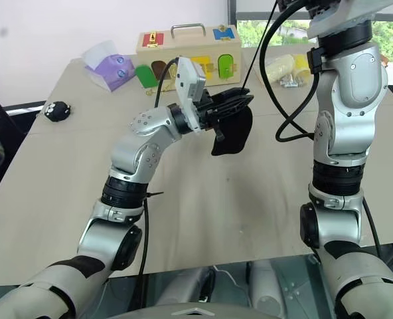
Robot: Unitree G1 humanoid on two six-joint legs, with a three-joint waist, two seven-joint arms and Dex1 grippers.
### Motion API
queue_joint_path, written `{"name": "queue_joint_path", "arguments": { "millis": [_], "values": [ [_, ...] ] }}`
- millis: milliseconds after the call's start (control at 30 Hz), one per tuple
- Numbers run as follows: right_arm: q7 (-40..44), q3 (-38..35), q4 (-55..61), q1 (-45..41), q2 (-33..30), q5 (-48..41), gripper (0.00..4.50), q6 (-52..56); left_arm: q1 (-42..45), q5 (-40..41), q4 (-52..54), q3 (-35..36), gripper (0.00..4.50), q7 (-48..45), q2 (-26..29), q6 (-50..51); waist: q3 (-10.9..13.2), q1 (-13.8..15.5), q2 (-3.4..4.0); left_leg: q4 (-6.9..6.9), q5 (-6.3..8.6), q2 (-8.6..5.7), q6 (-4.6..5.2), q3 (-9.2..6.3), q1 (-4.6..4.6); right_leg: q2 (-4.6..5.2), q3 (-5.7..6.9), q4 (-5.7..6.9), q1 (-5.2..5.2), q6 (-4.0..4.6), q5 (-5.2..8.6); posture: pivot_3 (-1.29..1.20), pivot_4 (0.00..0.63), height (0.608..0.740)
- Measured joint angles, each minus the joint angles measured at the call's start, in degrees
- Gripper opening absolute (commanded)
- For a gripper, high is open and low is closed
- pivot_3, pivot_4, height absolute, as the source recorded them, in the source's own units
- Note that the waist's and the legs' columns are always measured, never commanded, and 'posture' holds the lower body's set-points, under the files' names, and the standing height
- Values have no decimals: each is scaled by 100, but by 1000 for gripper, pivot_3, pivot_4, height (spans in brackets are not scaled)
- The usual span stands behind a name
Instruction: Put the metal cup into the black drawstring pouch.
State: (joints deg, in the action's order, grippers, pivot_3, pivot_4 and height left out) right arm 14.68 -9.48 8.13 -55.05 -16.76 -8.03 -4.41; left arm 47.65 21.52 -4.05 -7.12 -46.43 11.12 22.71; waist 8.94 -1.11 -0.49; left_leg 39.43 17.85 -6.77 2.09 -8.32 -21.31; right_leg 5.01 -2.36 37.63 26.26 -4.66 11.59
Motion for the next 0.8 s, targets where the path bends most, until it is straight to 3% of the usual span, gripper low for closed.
{"name": "queue_joint_path", "arguments": {
  "millis": [67,133,233,400,500,733,800],
  "values": [
    [78,41,-5,60,1,-109,0,92,-66,11,9,-61,180,-36,-5,21,-1,-38,1,0,0,3,0,0,1,-1,-1,6,1,0,0,0,150,710],
    [302,255,87,256,-84,-209,0,466,-136,37,-81,-66,1214,-95,34,184,-2,-91,3,-1,0,4,0,0,3,-2,-2,11,1,1,0,0,150,710],
    [662,634,335,856,-206,-392,0,1205,-400,159,-171,-26,2396,-144,63,459,-2,-127,3,0,0,3,0,1,2,-2,-5,12,1,0,0,0,150,710],
    [1149,1041,564,1422,-478,-725,0,2378,-447,800,143,417,2396,-48,-70,840,-1,-115,3,18,0,0,0,-2,-42,2,-1,19,40,0,0,0,150,710],
    [1313,1034,764,1840,-648,-931,916,2926,-649,1315,642,835,2440,-13,136,1197,-2,-128,2,15,0,5,0,-4,-45,11,-3,19,49,1,0,0,150,710],
    [1504,972,633,2659,-999,-873,4249,3022,-1529,2316,1503,1534,2440,-9,1067,2135,-2,-117,3,24,0,1,0,1,-43,0,-7,27,48,1,-1,0,150,710],
    [1657,828,553,3015,-1212,-900,4249,2970,-2059,2117,1684,1569,2440,-2,1658,2133,-3,-112,4,21,0,1,0,1,-41,0,-7,26,46,1,-1,0,150,710]
  ]
}}
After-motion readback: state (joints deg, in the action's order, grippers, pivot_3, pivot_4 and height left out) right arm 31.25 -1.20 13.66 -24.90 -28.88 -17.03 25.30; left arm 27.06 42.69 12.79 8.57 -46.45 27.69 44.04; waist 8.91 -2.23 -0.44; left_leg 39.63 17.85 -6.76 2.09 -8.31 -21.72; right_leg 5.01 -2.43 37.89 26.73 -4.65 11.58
